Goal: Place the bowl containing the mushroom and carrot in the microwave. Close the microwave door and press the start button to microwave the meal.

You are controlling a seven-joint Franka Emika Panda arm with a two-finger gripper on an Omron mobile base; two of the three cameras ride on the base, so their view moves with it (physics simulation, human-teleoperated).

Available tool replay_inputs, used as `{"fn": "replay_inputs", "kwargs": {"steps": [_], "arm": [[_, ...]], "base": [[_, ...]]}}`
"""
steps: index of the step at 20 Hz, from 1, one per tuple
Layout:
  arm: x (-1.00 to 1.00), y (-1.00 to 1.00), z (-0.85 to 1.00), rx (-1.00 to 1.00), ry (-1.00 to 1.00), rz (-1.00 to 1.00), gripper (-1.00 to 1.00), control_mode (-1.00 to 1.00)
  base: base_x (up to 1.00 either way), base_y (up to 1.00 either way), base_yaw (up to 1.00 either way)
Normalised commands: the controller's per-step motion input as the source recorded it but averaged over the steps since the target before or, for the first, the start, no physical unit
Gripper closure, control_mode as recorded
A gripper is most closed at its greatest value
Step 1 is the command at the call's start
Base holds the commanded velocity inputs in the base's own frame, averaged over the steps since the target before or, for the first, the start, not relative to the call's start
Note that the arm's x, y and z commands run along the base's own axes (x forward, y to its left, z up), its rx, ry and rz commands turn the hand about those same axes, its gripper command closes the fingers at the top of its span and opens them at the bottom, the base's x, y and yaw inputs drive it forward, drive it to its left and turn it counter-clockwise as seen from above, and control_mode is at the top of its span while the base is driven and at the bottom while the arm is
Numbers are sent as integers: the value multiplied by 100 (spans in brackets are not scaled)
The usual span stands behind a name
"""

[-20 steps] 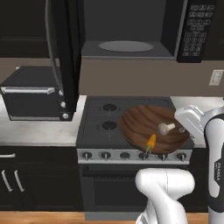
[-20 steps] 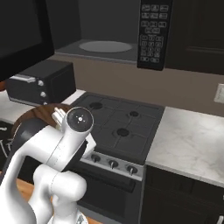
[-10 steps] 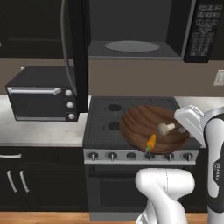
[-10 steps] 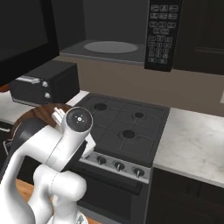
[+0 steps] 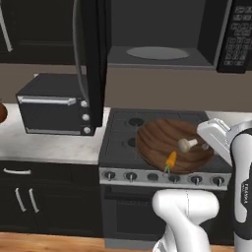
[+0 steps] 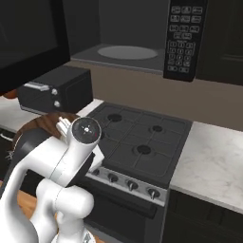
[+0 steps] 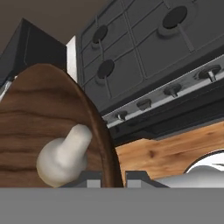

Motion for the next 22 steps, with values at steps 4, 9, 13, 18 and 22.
{"fn": "replay_inputs", "kwargs": {"steps": [4, 9, 13, 18, 22], "arm": [[0, 0, 0, 0, 0, 0, 100, 100], [0, 0, 0, 0, 0, 0, 100, 100], [0, -4, -1, 0, 0, 2, 100, -100], [-1, 1, 0, 0, 0, 0, 100, -100], [0, 2, 0, 0, -2, 0, 100, -100]], "base": [[43, -54, 13], [32, -55, 11], [0, -20, 7], [0, 0, 0], [0, 0, 0]]}}
